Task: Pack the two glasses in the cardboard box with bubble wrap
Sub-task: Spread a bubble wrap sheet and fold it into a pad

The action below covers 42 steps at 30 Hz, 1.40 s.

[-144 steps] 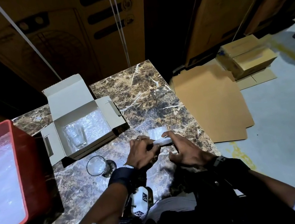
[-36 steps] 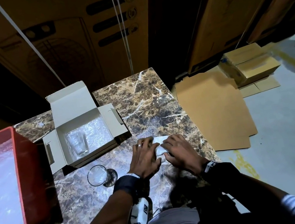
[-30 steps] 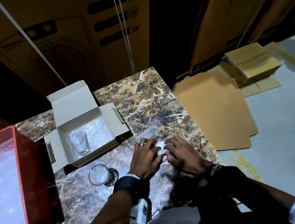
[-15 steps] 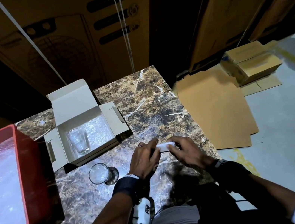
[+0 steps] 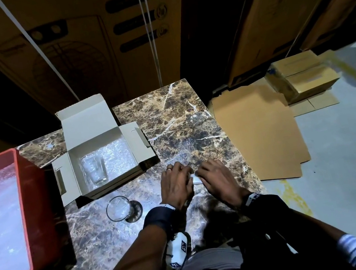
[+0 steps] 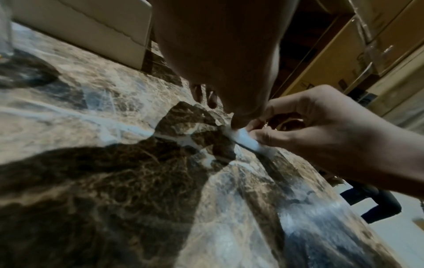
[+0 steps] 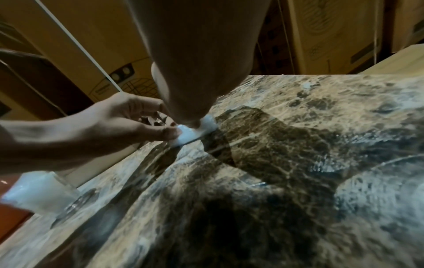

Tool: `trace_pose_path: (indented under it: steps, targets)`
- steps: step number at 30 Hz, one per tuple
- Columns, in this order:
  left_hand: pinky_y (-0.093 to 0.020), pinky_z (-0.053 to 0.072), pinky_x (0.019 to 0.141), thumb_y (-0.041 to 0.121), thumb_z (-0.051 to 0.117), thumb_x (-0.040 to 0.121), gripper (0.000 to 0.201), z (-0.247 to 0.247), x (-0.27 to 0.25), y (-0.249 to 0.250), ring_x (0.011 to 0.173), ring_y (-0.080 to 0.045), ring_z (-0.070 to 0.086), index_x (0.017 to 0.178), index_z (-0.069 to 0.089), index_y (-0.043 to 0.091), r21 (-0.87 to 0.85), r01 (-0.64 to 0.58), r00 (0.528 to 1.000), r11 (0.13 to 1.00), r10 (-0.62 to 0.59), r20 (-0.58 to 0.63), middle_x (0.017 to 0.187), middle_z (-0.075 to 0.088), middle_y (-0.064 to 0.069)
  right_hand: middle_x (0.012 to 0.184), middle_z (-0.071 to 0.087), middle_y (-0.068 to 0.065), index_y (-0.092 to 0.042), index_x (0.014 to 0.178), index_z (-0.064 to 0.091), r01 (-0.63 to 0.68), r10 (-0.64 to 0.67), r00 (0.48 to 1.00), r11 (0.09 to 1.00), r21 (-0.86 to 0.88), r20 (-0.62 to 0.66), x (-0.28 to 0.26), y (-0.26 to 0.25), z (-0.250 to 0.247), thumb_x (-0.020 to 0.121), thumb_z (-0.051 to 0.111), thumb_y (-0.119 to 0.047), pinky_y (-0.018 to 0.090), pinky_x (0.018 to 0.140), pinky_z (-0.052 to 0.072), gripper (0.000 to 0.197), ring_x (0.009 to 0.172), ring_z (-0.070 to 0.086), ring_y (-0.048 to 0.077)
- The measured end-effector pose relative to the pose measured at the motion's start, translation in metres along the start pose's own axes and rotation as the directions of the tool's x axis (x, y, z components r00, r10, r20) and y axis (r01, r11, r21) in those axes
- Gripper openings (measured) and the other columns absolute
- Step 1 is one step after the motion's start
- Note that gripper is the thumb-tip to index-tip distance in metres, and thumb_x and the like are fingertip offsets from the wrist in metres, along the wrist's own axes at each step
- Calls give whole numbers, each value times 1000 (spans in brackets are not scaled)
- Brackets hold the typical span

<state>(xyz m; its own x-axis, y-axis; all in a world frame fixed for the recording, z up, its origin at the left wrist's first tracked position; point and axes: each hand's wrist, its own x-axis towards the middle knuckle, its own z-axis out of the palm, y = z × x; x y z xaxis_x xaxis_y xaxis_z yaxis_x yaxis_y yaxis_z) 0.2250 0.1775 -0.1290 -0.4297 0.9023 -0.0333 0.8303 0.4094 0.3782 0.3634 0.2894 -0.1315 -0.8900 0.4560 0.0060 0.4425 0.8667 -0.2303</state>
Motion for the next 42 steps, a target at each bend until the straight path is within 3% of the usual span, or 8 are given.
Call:
trace_pose_path:
  steps: [10,13,19,26,29,32,36,42]
  targets:
    - [-42,37,92,58,52,88,50,-10,-5,-4,111,-27,46,129,68,36,167,-45,986,985,17,163,113,56,2,114,66,2,-16,124,64,64,-73,985,996,56,159,-1,4,-17,97,57,-43,37,90,49,39,102,56,20]
    - [-40,39,89,50,56,88,46,-7,-5,-6,112,-27,45,130,66,35,173,-62,986,983,33,162,115,55,2,119,64,3,-17,127,61,36,-43,979,999,39,200,0,0,-19,97,61,-36,37,92,50,35,108,57,22]
    - [-41,39,89,47,43,97,35,-10,-6,-5,109,-25,47,111,67,25,85,-54,995,995,46,90,114,53,1,105,66,9,-14,117,60,11,-6,983,1000,-29,185,8,-22,-31,98,48,-23,39,79,53,24,90,64,28]
    - [-41,42,87,50,47,97,35,-43,-13,-23,106,-28,46,101,63,20,41,-47,997,998,49,-51,115,54,-3,80,64,2,-19,108,60,41,-81,988,958,283,131,23,-43,-49,97,57,-13,42,63,56,13,68,61,19]
    - [-40,45,83,57,46,91,44,-73,-19,-32,105,-27,49,102,68,21,30,1,998,1000,1,-69,114,56,-2,89,73,0,-22,117,66,64,-102,992,915,399,73,35,-58,-62,93,64,-12,36,62,58,26,71,66,13]
    - [-37,48,79,67,45,85,52,-106,-34,-47,100,-22,51,108,68,27,-28,83,991,996,-85,-106,110,56,3,106,76,0,-29,128,65,65,-92,995,858,510,27,45,-80,-70,91,60,-16,38,67,61,39,77,72,12]
    - [-36,49,78,64,58,76,44,-146,-62,-72,95,-19,52,103,64,31,-208,175,971,962,-203,-126,101,58,6,120,73,0,-17,129,69,126,-140,990,777,617,-26,54,-119,-83,94,69,-10,26,83,58,35,91,69,6]
    - [-33,52,88,40,69,68,51,-153,-114,-127,109,-8,62,118,65,35,-583,194,960,789,-276,-55,115,66,11,109,73,-6,-22,108,77,202,-216,974,725,659,-62,64,-169,-71,83,66,-2,29,88,57,33,100,67,5]
